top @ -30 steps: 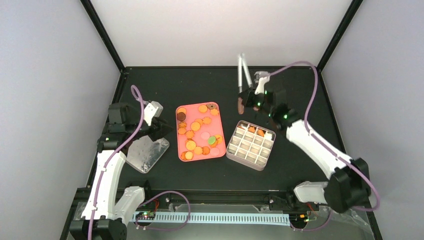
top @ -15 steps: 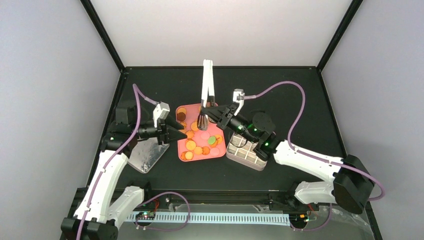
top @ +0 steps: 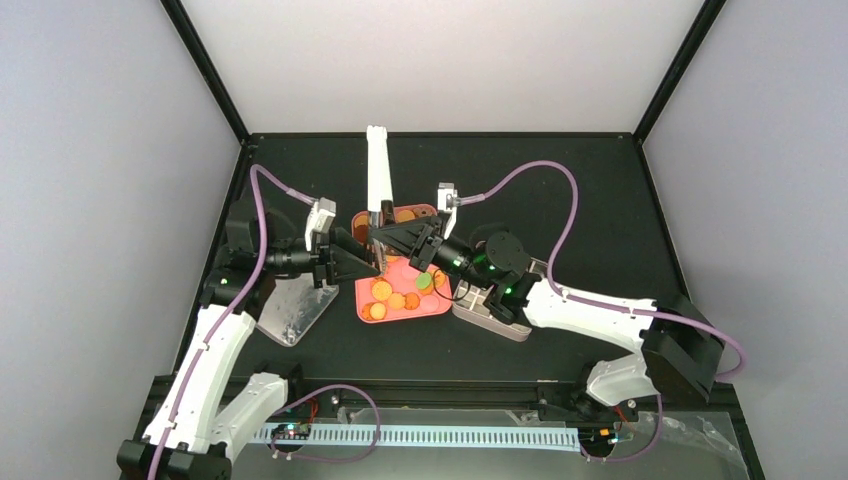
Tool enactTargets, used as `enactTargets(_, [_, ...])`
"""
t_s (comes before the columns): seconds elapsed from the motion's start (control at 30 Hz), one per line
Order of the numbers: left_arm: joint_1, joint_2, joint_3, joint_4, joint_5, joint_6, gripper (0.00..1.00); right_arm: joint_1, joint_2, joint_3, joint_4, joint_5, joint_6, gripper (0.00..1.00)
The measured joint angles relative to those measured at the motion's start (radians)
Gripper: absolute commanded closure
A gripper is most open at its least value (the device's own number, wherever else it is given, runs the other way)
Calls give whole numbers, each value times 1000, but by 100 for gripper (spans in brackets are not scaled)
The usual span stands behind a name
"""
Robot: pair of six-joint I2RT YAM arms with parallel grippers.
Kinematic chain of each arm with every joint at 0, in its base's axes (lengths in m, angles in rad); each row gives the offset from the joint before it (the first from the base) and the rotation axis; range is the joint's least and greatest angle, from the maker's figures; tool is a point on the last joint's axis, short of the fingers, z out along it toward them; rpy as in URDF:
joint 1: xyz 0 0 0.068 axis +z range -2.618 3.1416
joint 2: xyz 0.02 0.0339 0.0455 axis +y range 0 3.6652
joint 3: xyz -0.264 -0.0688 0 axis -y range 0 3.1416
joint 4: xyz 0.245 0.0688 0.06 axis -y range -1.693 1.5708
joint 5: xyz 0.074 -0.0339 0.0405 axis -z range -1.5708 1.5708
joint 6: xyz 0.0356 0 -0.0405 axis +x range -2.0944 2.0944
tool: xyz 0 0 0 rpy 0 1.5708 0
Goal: Pack the cookies
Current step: Pass from the right arm to the left
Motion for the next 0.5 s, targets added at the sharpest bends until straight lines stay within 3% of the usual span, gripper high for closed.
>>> enactTargets(0.17, [-6,-4,-3,14,15,-37,72,5,17,18,21,-21,6,99])
enactTargets(0.43, [-11,-8,-6,24,34,-59,68,19,34,19,44,-46,10,99])
enactTargets(0.5, [-11,-8,-6,28,41,-66,74,23,34,19,51,-51,10,99])
